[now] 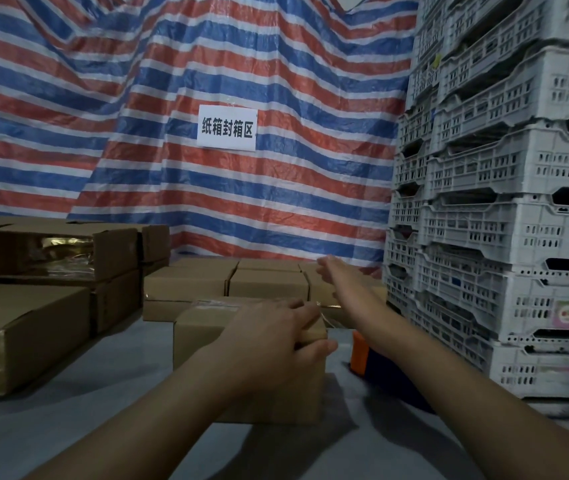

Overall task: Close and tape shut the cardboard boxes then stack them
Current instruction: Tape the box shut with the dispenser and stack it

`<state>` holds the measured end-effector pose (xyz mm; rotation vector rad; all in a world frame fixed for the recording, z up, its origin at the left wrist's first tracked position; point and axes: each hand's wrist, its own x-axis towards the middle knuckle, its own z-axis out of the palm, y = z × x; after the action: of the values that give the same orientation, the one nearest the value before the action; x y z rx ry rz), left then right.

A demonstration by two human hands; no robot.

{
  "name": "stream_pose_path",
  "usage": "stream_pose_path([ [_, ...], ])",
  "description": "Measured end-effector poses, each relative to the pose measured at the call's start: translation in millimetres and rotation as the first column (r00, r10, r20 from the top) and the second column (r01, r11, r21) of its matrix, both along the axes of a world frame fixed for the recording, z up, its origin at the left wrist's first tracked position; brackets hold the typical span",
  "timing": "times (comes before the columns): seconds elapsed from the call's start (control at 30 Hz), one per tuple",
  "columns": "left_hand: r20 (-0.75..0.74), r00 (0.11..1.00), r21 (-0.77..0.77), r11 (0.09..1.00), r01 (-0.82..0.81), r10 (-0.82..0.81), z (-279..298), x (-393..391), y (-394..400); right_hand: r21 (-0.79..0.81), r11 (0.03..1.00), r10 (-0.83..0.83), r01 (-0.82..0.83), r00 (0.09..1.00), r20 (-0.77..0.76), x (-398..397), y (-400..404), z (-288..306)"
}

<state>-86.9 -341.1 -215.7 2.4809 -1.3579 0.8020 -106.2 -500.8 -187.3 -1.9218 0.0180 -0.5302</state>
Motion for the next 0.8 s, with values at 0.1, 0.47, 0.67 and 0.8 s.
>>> stream_pose_path([
  [0.1,0.02,1.0,-0.008,1.0,0.007,-0.007,1,-3,0,0.197,0.978,0.096,-0.072,0.989,-0.115,9,17,-13],
  [0.47,0.016,1.0,-0.014,1.0,-0.019,0.019,3,-9,4,0.548,0.825,0.144,-0.137,0.989,0.031,5,27,-48],
  [0.67,-0.031,0.999,-0.001,0.999,-0.032,0.032,2,-6,5,0.607,0.795,0.118,-0.023,0.986,-0.118,-10,28,-62],
  [0.8,-0.235,0.966,-0.139,0.988,0.073,-0.105,7,-7,15,0.54,0.839,0.06,0.067,0.975,-0.216,-22,26,-69],
])
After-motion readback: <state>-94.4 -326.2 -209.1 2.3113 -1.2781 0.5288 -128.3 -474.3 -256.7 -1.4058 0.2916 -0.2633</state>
